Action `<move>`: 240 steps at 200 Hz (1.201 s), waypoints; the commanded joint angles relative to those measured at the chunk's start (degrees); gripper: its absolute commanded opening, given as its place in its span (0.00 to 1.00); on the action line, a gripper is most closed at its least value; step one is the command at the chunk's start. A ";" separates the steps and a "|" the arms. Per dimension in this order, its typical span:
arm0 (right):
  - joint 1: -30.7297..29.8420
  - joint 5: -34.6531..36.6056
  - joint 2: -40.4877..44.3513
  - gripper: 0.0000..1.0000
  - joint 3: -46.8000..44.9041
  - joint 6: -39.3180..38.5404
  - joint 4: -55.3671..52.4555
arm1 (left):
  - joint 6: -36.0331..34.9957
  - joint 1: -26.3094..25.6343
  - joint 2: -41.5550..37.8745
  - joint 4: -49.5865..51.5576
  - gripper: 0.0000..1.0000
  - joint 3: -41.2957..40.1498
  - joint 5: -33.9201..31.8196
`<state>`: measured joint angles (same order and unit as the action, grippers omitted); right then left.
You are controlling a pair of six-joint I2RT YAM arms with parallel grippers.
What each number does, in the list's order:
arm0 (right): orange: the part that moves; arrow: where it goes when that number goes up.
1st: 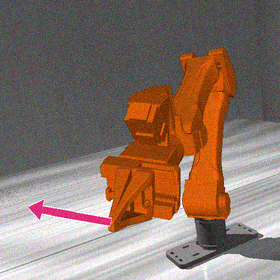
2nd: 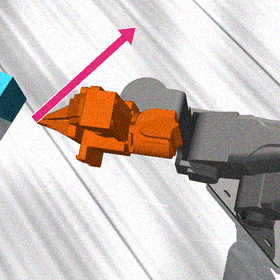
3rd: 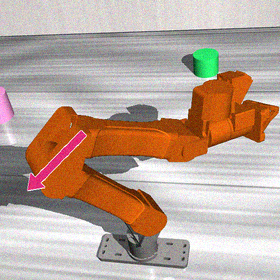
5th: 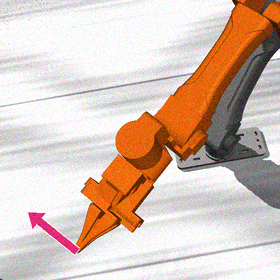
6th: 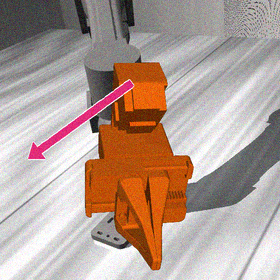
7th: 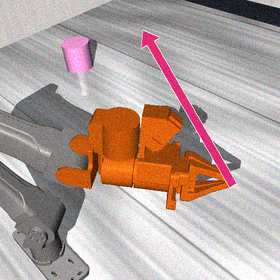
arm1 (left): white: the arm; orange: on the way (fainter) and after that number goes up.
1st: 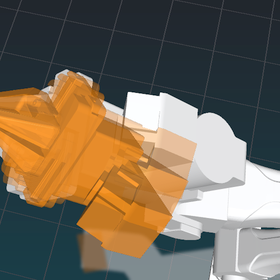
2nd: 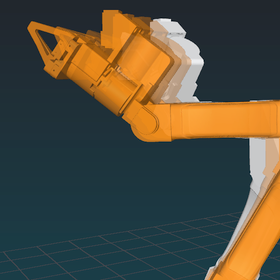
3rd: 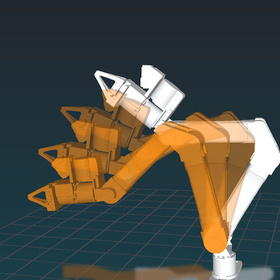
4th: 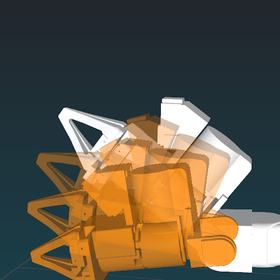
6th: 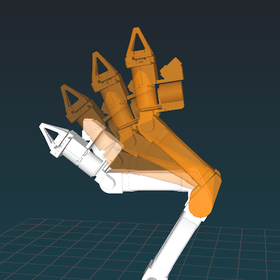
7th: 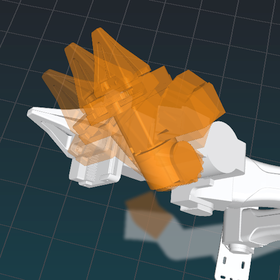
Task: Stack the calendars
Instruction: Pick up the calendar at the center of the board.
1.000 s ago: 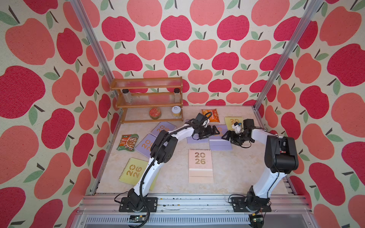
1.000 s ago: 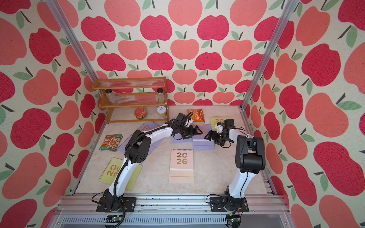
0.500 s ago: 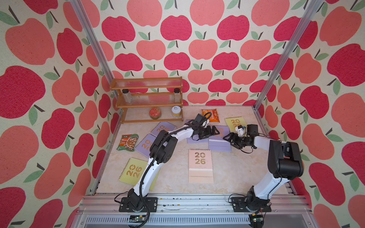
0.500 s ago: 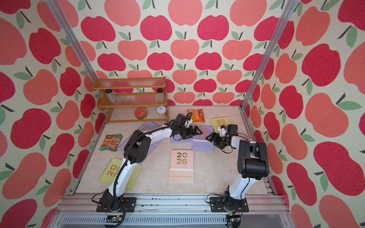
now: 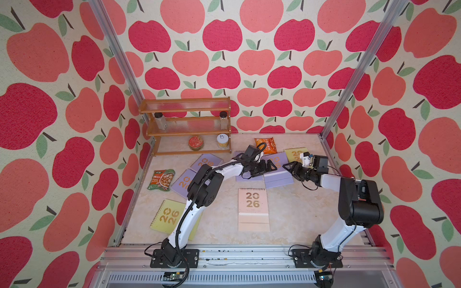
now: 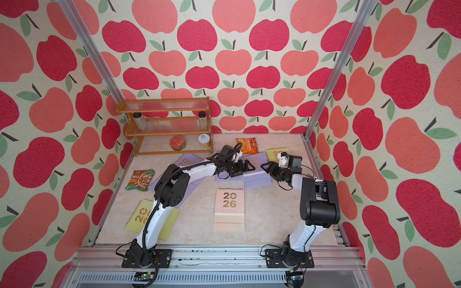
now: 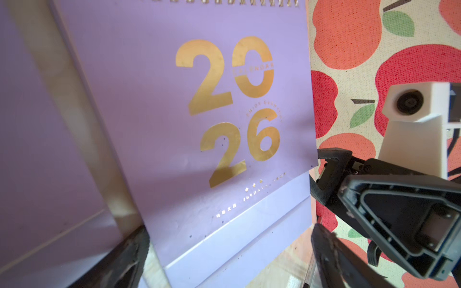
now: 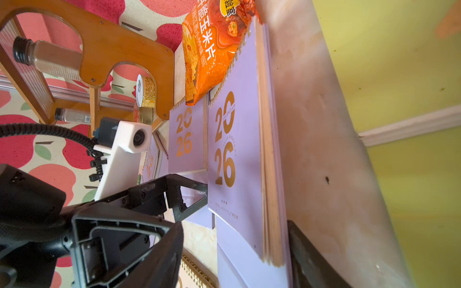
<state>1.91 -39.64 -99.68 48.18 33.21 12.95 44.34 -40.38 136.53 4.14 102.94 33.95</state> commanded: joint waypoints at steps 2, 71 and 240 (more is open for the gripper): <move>0.03 -1.67 -1.29 0.48 0.32 0.90 2.52 | 1.88 -0.84 0.41 4.84 1.00 -2.89 -0.02; 0.10 -1.24 -1.45 0.07 -0.11 0.27 2.11 | 2.25 -0.84 -1.24 3.18 1.00 -3.88 -0.37; 3.19 -8.95 27.95 0.00 12.49 -3.48 -24.26 | 9.86 11.29 -34.36 -19.71 1.00 -23.13 11.80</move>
<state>4.99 -38.04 -73.93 59.18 23.49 -14.83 50.06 -33.43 104.62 -8.36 87.31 41.71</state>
